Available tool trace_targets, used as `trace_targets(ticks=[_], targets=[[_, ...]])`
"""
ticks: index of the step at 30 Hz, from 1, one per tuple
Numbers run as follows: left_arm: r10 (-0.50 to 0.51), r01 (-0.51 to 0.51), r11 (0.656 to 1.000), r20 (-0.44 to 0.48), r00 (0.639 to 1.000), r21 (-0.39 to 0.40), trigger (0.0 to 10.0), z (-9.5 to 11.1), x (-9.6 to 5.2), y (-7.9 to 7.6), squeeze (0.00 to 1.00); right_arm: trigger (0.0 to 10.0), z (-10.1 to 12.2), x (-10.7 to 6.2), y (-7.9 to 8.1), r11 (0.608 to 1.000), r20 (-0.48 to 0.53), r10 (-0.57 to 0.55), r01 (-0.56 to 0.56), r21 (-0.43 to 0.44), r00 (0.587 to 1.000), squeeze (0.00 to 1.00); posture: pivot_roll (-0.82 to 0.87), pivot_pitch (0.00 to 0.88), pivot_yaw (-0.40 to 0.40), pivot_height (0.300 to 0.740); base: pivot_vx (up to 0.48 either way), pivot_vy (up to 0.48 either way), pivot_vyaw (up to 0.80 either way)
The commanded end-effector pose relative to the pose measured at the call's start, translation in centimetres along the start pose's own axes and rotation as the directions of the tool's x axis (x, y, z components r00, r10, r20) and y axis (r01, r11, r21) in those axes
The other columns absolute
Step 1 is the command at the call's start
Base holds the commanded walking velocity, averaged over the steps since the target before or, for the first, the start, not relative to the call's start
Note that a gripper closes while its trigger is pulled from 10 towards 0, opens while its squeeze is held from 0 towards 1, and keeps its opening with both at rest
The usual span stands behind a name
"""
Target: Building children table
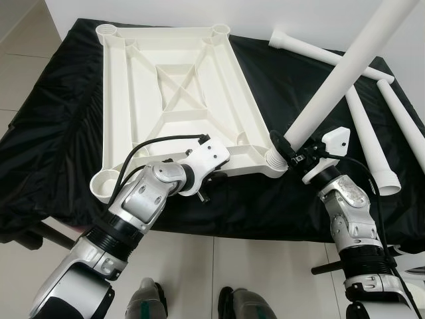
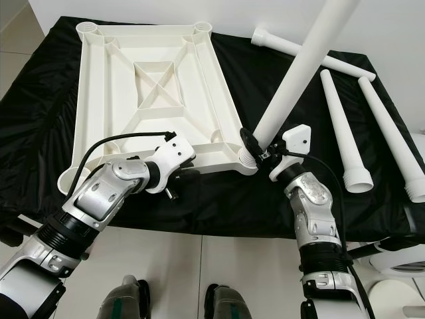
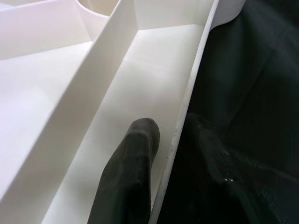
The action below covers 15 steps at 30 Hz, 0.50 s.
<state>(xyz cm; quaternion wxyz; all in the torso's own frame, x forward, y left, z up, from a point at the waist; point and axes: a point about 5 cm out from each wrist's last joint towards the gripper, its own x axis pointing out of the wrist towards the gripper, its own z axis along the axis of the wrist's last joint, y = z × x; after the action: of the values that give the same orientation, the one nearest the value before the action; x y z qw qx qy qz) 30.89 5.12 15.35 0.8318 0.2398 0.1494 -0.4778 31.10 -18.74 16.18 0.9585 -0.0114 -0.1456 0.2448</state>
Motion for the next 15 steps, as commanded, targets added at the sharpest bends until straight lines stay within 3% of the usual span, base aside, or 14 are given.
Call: trace_targets(ticks=[1,15], targets=[[-0.006,0.005,0.999,0.011,1.0,0.034,10.0,0.64,0.0,-0.16,0.0,10.0,-1.2,-0.6,0.72,1.0,-0.047,-0.001,0.003,0.03,0.999,0.0,0.01,0.122,-0.042,0.74,0.0,0.0,0.0],[-0.01,0.01,0.999,0.016,1.0,0.035,10.0,0.75,0.11,-0.28,0.0,10.0,-1.39,-0.42,1.18,0.998,-0.07,-0.062,0.063,0.015,0.996,0.0,0.01,0.109,-0.045,0.74,0.0,0.0,0.0]])
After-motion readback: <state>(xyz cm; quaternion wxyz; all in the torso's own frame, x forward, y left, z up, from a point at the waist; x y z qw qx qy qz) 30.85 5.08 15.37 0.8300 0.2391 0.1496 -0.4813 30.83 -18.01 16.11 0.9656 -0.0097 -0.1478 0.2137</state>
